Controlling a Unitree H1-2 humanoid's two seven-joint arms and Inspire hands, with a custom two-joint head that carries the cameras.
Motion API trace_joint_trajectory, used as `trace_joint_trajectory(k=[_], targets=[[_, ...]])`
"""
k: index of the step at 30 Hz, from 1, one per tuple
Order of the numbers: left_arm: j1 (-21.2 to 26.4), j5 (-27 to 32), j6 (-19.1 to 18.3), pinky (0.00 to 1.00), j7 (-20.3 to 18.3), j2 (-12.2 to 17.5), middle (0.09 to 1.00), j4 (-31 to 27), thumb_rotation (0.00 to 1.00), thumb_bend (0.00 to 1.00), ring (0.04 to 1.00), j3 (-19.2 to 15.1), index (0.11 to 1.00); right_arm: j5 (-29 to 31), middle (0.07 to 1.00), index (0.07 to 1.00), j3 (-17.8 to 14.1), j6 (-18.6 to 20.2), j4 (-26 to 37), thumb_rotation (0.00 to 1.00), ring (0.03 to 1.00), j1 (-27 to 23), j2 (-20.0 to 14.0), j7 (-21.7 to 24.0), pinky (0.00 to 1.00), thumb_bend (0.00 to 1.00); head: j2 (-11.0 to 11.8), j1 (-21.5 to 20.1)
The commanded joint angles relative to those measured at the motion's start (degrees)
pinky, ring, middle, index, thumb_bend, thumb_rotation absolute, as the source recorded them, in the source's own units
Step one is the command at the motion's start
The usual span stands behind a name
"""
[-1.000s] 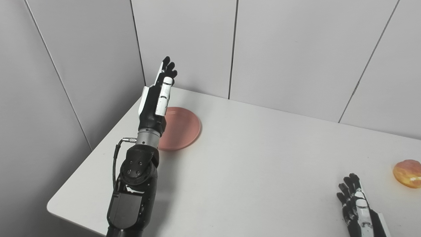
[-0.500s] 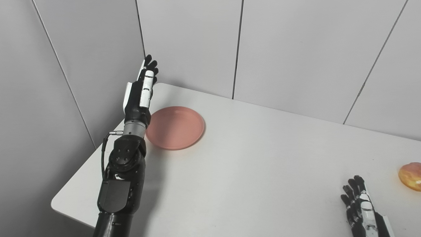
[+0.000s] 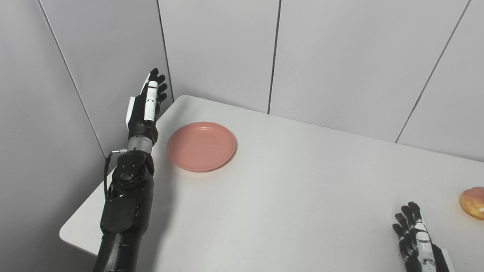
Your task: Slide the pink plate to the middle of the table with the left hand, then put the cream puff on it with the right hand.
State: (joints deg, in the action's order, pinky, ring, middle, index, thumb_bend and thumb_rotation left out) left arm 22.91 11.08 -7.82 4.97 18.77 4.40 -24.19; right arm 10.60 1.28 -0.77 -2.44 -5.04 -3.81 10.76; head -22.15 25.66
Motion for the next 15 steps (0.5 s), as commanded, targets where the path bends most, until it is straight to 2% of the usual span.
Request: trace_joint_trajectory(k=[1, 15], targets=[[2.5, 1.0, 1.0, 0.93, -0.3, 2.2, 0.931, -0.5, 1.0, 0.41, 0.928, -0.6, 0.922, 0.2, 1.0, 1.0, 0.1, 1.6, -2.7, 1.0, 1.0, 2.6, 0.2, 0.1, 1.0, 0.1, 0.0, 0.1], [2.1, 4.4, -0.2, 0.92, -0.9, 3.7, 0.92, 4.1, 1.0, 0.38, 0.924, -1.0, 0.907, 0.4, 1.0, 1.0, 0.2, 1.5, -2.7, 1.0, 1.0, 2.6, 0.3, 0.4, 1.0, 0.09, -0.3, -0.2]])
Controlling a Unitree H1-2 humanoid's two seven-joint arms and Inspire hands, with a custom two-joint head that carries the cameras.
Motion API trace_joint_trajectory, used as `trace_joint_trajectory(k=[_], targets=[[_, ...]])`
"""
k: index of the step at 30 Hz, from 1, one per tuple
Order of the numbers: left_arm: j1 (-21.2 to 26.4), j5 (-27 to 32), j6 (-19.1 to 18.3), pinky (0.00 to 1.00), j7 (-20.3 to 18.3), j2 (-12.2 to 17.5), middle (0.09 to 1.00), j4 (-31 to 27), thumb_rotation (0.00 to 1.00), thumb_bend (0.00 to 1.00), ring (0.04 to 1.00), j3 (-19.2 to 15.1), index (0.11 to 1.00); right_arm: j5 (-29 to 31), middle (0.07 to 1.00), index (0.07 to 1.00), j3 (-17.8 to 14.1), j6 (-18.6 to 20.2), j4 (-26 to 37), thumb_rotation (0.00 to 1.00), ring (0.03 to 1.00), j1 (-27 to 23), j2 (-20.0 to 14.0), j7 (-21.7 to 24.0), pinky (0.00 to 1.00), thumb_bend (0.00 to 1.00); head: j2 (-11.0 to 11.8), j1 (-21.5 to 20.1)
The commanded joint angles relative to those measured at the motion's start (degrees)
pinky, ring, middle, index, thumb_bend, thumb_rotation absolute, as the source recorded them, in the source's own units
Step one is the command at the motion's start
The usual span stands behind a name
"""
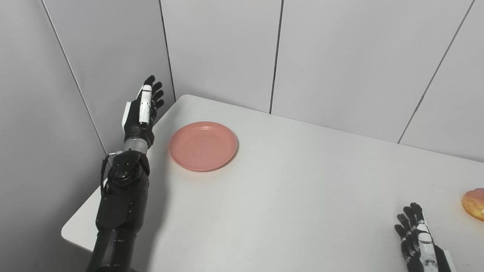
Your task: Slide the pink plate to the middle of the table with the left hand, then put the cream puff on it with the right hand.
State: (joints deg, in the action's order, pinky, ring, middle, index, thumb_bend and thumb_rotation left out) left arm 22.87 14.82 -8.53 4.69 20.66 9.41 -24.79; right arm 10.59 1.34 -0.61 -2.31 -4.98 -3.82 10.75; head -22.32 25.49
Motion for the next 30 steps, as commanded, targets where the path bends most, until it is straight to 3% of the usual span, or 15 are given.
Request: trace_joint_trajectory(k=[1, 14, 19, 25, 30], targets=[[2.1, 0.8, 0.8, 0.93, -0.8, 2.0, 0.92, -0.2, 1.0, 0.38, 0.924, -0.3, 0.906, 0.4, 1.0, 1.0, 0.2, 1.4, -2.8, 1.0, 1.0, 2.6, 0.3, 0.4, 1.0, 0.09, -0.1, 0.0], [3.8, 5.3, 2.6, 0.88, -2.5, 1.5, 0.923, 8.3, 1.0, 0.36, 0.924, -1.1, 0.907, 0.1, 1.0, 1.0, 0.3, 2.6, -1.3, 1.0, 1.0, 3.1, 0.3, -0.1, 1.0, 0.1, -0.8, -0.6], [4.4, 5.2, 3.3, 0.91, -2.3, 1.6, 0.914, 12.5, 1.0, 0.36, 0.913, -0.9, 0.908, -0.2, 1.0, 1.0, 0.3, 1.3, -2.1, 1.0, 1.0, 2.9, 0.1, 0.1, 1.0, 0.1, -1.0, -0.6], [4.7, 9.6, 2.0, 0.95, -5.5, 1.4, 0.917, 16.5, 1.0, 0.34, 0.928, -2.2, 0.913, -0.7, 1.0, 1.0, 0.5, 1.3, -1.5, 1.0, 1.0, 3.1, 0.2, 0.0, 1.0, 0.09, -1.3, -0.7], [5.4, 10.5, 4.0, 0.95, -8.8, 1.8, 0.943, 21.3, 1.0, 0.33, 0.937, -1.5, 0.947, -0.8, 1.0, 1.0, 0.5, 2.1, -0.8, 1.0, 1.0, 3.3, 0.2, -0.2, 1.0, 0.09, -1.4, -0.8]])
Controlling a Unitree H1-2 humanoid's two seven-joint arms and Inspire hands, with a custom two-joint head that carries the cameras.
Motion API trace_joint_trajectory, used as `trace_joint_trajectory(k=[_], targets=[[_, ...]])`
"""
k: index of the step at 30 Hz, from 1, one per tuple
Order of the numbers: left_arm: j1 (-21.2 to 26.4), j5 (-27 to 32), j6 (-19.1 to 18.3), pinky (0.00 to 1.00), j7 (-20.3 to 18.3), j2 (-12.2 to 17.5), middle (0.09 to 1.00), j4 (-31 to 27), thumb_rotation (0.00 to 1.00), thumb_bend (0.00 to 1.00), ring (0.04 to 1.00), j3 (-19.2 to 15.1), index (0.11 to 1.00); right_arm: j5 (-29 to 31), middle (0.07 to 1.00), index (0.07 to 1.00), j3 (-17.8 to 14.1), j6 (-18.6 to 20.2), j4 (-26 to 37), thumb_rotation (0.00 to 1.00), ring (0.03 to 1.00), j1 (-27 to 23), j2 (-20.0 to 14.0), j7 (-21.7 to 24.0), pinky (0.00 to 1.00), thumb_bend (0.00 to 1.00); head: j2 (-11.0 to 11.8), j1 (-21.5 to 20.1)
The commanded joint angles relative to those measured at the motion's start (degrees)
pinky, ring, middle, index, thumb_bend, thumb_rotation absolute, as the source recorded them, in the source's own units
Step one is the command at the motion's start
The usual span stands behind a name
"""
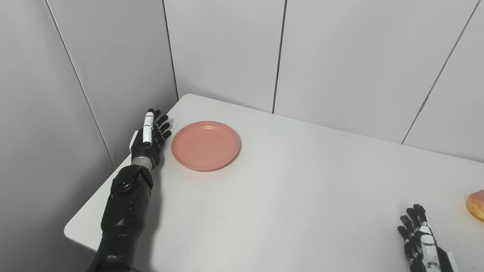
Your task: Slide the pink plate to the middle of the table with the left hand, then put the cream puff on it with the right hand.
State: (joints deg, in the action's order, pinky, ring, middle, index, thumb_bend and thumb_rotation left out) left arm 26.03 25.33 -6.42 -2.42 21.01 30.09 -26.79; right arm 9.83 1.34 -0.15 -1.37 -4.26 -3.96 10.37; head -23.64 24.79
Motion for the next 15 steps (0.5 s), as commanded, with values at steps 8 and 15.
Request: trace_joint_trajectory(k=[8, 15], targets=[[3.0, -0.9, 3.8, 0.96, -2.1, 0.4, 0.941, 3.9, 1.0, 0.36, 0.94, 2.3, 0.934, 0.0, 1.0, 1.0, 0.5, 1.3, -1.6, 1.0, 1.0, 2.7, 0.4, 0.2, 1.0, 0.08, -0.4, -0.3], [3.1, -0.6, 3.1, 0.94, -2.3, -1.1, 0.918, 3.8, 1.0, 0.37, 0.919, 4.0, 0.905, 0.0, 1.0, 1.0, 0.6, 1.4, -1.5, 1.0, 1.0, 2.7, 0.3, 0.3, 1.0, 0.09, -0.6, -0.6]])
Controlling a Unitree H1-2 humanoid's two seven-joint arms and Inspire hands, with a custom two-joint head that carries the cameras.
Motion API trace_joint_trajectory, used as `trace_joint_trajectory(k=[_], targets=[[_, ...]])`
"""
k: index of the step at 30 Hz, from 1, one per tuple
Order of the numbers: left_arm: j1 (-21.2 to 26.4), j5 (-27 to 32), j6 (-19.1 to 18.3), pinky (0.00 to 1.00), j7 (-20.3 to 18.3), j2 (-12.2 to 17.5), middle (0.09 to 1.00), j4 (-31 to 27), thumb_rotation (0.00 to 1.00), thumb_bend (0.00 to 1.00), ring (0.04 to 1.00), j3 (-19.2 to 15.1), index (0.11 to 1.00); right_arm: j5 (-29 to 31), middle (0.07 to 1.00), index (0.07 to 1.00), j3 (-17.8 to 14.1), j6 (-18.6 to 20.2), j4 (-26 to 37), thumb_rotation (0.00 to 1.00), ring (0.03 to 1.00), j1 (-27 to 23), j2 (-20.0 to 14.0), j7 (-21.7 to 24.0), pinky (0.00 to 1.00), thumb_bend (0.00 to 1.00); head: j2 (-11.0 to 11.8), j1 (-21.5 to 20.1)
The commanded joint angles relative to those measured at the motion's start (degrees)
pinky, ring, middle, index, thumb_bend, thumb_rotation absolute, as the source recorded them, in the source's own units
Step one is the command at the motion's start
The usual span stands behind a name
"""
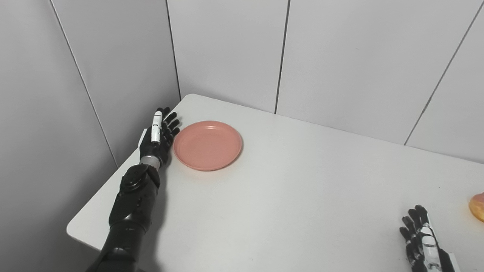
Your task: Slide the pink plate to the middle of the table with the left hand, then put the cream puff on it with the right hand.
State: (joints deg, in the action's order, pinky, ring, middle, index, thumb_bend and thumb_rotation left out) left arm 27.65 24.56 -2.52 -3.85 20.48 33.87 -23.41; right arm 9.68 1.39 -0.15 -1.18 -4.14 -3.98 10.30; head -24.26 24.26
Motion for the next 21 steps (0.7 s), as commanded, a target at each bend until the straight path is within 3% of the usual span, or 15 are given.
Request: trace_joint_trajectory(k=[1, 10, 21], targets=[[1.4, 0.2, -1.2, 0.94, -0.9, -0.9, 0.917, -0.5, 1.0, 0.38, 0.916, 0.9, 0.909, 0.2, 1.0, 1.0, 0.5, 1.4, -1.8, 1.0, 1.0, 2.6, 0.4, 0.4, 1.0, 0.09, -0.1, -0.1], [-0.3, -0.9, -4.8, 0.93, -0.4, -3.8, 0.924, -6.6, 1.0, 0.37, 0.92, 4.5, 0.919, -0.4, 1.0, 1.0, 0.7, 2.2, -1.2, 1.0, 1.0, 2.7, 0.4, -0.1, 1.0, 0.09, -0.5, -0.4], [-0.5, -1.2, -7.2, 0.95, -1.5, -6.7, 0.925, -7.9, 1.0, 0.35, 0.92, 7.4, 0.92, -0.2, 1.0, 1.0, 0.8, 3.1, -0.6, 1.0, 1.0, 2.8, 0.4, 0.0, 1.0, 0.11, -1.3, -1.4]])
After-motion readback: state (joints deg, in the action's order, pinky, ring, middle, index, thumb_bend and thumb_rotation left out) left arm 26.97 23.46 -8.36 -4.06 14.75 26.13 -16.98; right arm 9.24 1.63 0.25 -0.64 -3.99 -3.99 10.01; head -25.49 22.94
